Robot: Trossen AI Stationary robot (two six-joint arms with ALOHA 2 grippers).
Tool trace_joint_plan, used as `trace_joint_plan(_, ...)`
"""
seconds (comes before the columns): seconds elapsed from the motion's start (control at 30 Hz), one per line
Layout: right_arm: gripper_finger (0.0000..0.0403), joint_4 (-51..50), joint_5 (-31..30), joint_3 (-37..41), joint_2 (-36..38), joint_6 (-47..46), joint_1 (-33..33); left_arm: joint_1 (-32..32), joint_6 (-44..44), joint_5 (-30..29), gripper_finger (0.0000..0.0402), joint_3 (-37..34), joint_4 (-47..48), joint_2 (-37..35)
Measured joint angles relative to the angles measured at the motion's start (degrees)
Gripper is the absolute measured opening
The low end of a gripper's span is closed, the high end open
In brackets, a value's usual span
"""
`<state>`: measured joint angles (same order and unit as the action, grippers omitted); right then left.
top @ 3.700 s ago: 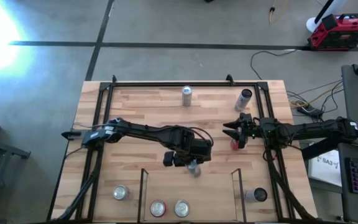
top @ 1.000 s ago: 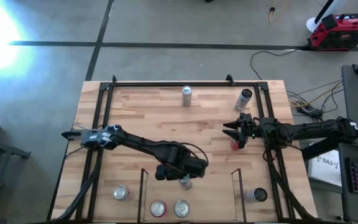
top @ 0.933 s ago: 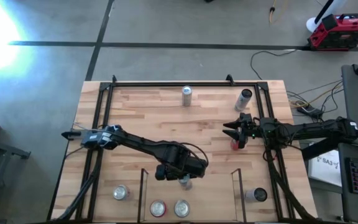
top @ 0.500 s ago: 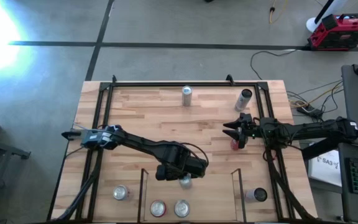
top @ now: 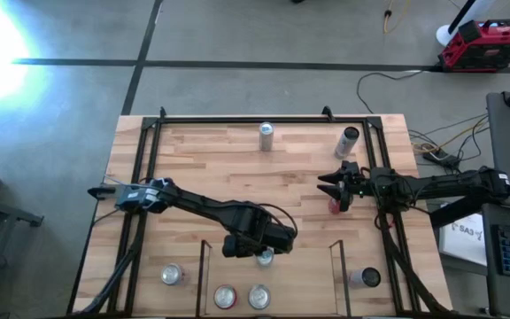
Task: Place canned beverage on shelf
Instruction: Put the bottom blue soda can on the shelf
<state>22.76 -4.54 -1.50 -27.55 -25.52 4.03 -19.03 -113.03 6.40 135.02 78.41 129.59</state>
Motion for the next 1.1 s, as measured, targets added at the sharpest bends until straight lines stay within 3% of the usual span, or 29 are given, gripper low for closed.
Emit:
trace_joint_plan(0.33,0.0183,0.0,0.0,0.0,0.0,0.0,0.0,-0.1,0.0,-2.8,0.0318,0.0,1.3,0.0)
trace_joint_plan(0.57,0.0183,0.0,0.0,0.0,0.0,0.0,0.0,-0.1,-0.7,-0.3,0.0351,0.0,1.0,-2.5)
trace_joint_plan(0.8,0.0183,0.0,0.0,0.0,0.0,0.0,0.0,-0.1,-7.1,4.4,0.0359,0.0,-0.5,-3.5)
trace_joint_plan(1.1,0.0183,0.0,0.0,0.0,0.0,0.0,0.0,0.1,-18.6,5.2,0.0359,-0.4,-2.8,-3.4)
